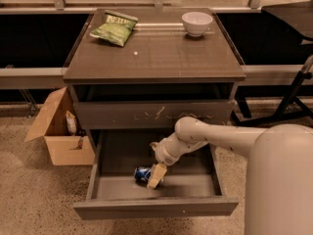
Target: Pick pepsi can from middle drawer and place on counter
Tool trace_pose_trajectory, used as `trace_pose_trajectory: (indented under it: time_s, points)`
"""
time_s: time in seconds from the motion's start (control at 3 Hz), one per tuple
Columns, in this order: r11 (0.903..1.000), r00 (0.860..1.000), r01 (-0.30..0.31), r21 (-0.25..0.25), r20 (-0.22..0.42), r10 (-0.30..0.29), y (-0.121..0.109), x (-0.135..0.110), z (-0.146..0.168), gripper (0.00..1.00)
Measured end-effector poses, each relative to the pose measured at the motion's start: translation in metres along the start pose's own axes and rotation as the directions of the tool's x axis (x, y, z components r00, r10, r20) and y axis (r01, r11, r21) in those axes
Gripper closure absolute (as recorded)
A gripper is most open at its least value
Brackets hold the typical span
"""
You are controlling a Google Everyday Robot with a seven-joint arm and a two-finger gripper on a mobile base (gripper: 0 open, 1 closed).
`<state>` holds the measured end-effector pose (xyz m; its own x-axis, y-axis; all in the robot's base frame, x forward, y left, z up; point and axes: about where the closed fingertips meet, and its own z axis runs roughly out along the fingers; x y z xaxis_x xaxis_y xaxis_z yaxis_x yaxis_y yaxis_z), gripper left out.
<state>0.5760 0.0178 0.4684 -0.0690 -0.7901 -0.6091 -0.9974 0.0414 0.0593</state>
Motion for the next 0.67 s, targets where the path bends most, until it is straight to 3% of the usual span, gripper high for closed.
trace_pose_trajectory:
  time_s: [0.67]
  points:
    - [0.9998, 1.0, -0.021, 0.002, -0.021, 0.021, -0.009, 0.018, 0.047, 0.0]
